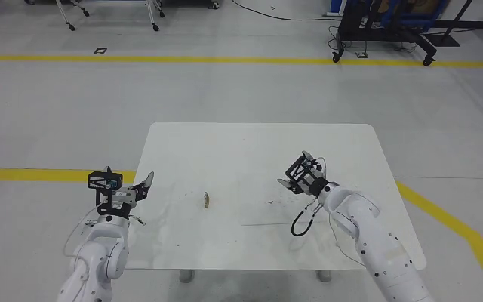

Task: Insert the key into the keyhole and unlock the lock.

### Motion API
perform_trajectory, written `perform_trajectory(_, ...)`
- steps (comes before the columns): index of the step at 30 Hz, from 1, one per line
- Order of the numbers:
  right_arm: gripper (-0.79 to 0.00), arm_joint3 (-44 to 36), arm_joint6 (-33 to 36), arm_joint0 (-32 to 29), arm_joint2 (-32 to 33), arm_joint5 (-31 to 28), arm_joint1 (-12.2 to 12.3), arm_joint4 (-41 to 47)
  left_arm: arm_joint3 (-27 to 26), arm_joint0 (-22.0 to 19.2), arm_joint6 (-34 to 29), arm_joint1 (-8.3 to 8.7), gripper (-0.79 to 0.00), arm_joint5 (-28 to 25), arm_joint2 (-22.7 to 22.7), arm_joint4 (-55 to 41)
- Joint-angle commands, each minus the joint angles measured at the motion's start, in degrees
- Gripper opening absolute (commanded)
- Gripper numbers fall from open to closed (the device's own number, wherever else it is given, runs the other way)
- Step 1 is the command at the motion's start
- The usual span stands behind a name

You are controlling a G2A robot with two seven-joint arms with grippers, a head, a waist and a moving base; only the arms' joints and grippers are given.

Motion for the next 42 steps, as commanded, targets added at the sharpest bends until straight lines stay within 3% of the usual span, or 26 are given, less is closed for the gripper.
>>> perform_trajectory(1, 0.0, 1.4, 1.39, 1.11, -0.56, -4.35, 0.07, 1.31, 0.0, 0.0, 0.0, 0.0, 0.0, 0.0, 0.0, 0.0)
perform_trajectory(5, 0.0, 4.12, 1.38, 7.09, -1.96, -26.32, 1.33, -3.33, 0.0, 0.0, 0.0, 0.0, 0.0, 0.0, 0.0, 0.0)
perform_trajectory(10, 0.0, 10.05, -4.13, 11.38, -3.16, -34.96, 2.09, -7.51, 0.0, 0.0, 0.0, 0.0, 0.0, 0.0, 0.0, 0.0)
perform_trajectory(12, -0.028, 11.98, -5.63, 13.19, -5.62, -34.96, 2.2, -9.42, 0.0, 0.0, 0.0, 0.0, 0.0, 0.0, 0.0, 0.0)
perform_trajectory(15, -0.394, 15.58, -6.91, 16.54, -10.29, -34.96, 2.46, -11.57, 0.0, 0.0, 0.0, 0.0, 0.0, 0.0, 0.0, 0.0)
perform_trajectory(17, -0.471, 17.19, -7.8, 18.41, -13.42, -34.96, 2.61, -12.68, 0.0, 0.0, 0.0, 0.0, 0.0, 0.0, 0.0, 0.0)
perform_trajectory(23, -0.468, 21.44, -11.22, 22.72, -20.52, -34.96, 3.38, -13.48, 0.0, 0.0, 0.0, 0.0, 0.0, 0.0, 0.0, 0.0)
perform_trajectory(25, -0.551, 23.17, -12.85, 24.55, -23.11, -34.96, 3.8, -12.71, 0.0, 0.0, 0.0, 0.0, 0.0, 0.0, 0.0, 0.0)
perform_trajectory(29, -0.594, 25.71, -14.57, 27.74, -27.53, -34.96, 4.68, -11.3, 0.0, 0.0, 0.0, 0.0, 0.0, 0.0, 0.0, 0.0)
perform_trajectory(35, -0.582, 27.5, -15.28, 31.07, -33.06, -34.96, 5.88, -9.8, 0.0, 0.0, 0.0, 0.0, 0.0, 0.0, 0.0, 0.0)
perform_trajectory(38, -0.671, 27.63, -15.08, 32.27, -35.16, -34.96, 6.31, -8.82, 0.0, 0.0, 0.0, 0.0, 0.0, 0.0, 0.0, 0.0)
perform_trajectory(39, -0.782, 27.55, -15.2, 32.59, -35.79, -34.96, 6.46, -8.54, 0.0, 0.0, 0.0, 0.0, 0.0, 0.0, 0.0, 0.0)
perform_trajectory(42, -0.785, 27.42, -15.9, 33.43, -37.22, -34.96, 7.02, -7.88, 0.0, 0.0, 0.0, 0.0, 0.0, 0.0, 0.0, 0.0)
